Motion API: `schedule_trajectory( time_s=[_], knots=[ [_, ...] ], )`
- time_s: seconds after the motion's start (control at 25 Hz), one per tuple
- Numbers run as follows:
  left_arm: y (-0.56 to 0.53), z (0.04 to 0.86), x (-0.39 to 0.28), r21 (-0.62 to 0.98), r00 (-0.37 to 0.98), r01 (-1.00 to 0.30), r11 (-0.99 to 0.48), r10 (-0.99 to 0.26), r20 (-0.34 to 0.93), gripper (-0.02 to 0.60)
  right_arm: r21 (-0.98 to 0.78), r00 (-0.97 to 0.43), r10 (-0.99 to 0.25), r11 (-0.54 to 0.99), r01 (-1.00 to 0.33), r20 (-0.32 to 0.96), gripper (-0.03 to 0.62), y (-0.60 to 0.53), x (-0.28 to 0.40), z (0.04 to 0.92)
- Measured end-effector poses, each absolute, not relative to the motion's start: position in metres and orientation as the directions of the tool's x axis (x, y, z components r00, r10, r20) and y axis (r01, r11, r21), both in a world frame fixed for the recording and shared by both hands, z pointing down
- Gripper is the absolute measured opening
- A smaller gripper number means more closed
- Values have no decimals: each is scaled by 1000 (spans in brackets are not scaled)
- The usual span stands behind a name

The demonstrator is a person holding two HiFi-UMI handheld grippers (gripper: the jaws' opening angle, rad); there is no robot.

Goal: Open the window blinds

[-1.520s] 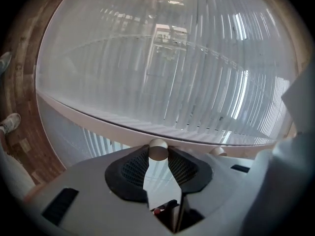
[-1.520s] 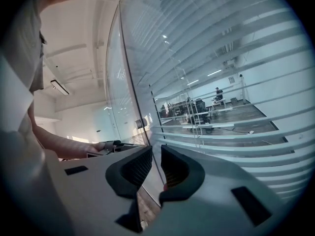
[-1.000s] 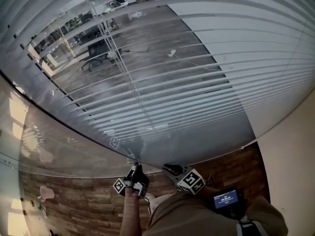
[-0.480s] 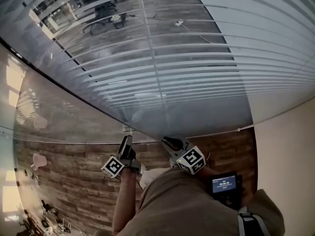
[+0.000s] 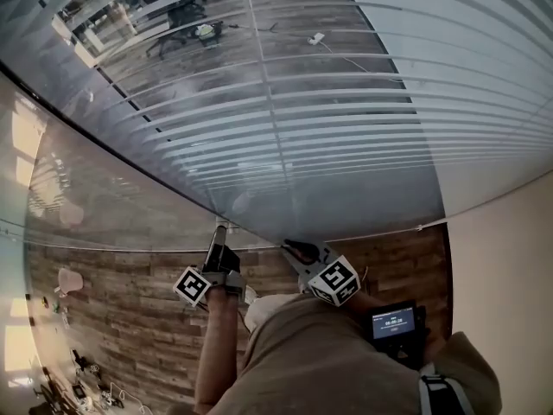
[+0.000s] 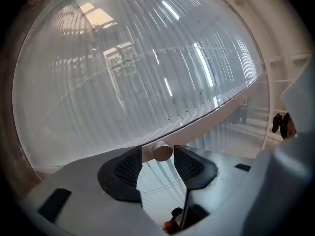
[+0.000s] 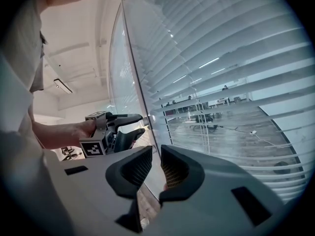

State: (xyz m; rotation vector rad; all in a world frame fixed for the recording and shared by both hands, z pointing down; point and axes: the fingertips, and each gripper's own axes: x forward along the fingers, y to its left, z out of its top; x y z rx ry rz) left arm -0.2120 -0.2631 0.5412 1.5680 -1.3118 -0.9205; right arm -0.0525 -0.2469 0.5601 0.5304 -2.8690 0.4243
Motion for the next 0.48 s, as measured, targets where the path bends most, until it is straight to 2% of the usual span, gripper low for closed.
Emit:
schedule_trajectory(
  time_s=[0.24,0.48],
  knots=[
    [-269,543,-218,930,159,-362,-66,-987,-8,166,-240,-910,-345,886,-396,228,52,-255,-43,559],
    [-269,540,-215,931,163,-355,-78,-986,-21,156,-224,-902,-379,879,-421,207,52,-268,-32,548]
  ],
)
